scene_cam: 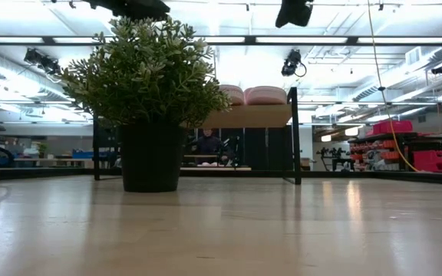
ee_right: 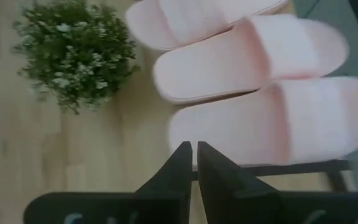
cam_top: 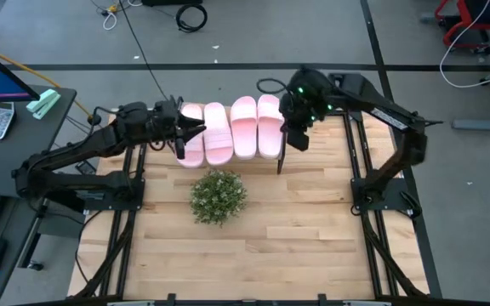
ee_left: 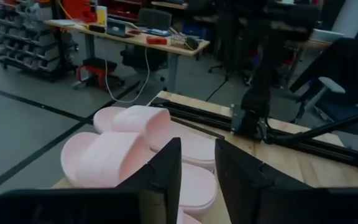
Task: Pick and place slides into the shelf
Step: Return to Home Position
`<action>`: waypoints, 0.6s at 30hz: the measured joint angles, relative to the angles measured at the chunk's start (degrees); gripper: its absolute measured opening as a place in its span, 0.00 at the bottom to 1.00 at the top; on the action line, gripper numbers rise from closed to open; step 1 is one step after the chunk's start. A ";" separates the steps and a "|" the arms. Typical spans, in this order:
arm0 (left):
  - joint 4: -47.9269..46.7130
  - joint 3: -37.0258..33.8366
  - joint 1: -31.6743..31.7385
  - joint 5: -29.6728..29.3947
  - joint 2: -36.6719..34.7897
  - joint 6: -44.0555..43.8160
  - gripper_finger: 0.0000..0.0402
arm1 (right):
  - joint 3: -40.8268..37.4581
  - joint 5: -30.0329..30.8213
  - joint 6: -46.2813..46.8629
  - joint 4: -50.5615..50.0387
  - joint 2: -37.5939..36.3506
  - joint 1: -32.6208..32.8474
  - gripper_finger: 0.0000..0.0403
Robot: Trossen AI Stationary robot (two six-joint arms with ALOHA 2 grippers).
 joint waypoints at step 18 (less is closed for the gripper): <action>19.61 -22.38 -6.24 -5.67 -17.56 -11.53 0.12 | -44.99 2.11 21.99 34.00 -24.53 9.83 0.06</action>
